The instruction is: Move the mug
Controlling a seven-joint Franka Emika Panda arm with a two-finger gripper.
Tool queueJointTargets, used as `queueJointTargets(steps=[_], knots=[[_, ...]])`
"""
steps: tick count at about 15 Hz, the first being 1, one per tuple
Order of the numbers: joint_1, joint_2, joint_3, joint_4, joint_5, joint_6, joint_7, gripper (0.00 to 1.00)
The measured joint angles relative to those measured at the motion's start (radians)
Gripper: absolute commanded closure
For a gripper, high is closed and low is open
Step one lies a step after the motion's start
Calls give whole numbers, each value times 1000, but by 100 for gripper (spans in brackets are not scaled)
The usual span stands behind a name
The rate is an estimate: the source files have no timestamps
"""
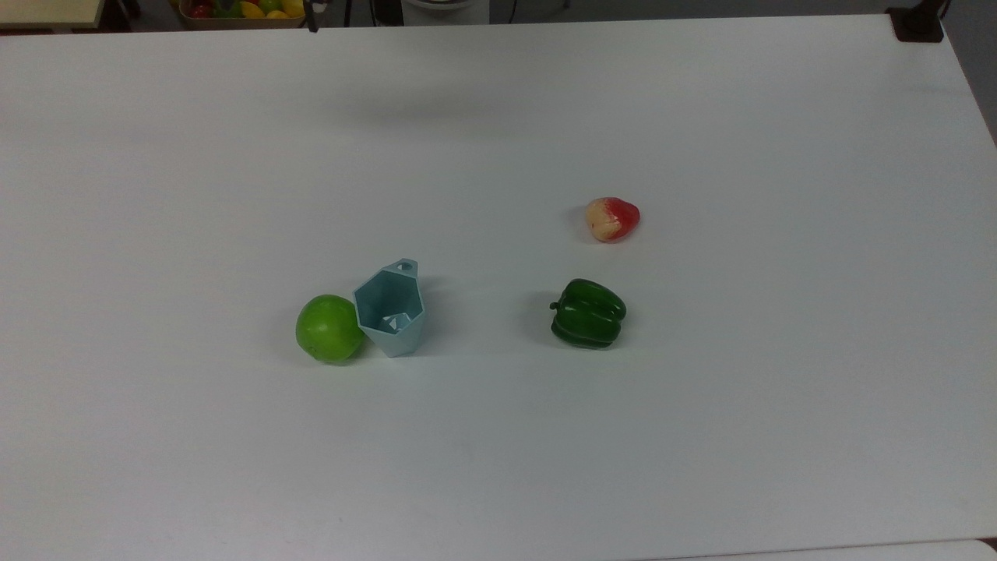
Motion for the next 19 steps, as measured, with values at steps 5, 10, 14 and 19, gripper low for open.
queueJointTargets(steps=[5, 10, 14, 19], knots=[[0, -9, -1, -5, 1, -12, -19, 0], [1, -9, 0, -6, 56, -12, -42, 0], [23, 17, 4, -10, 64, 15, -44, 0], [39, 96, 5, -5, 64, 92, -47, 0]])
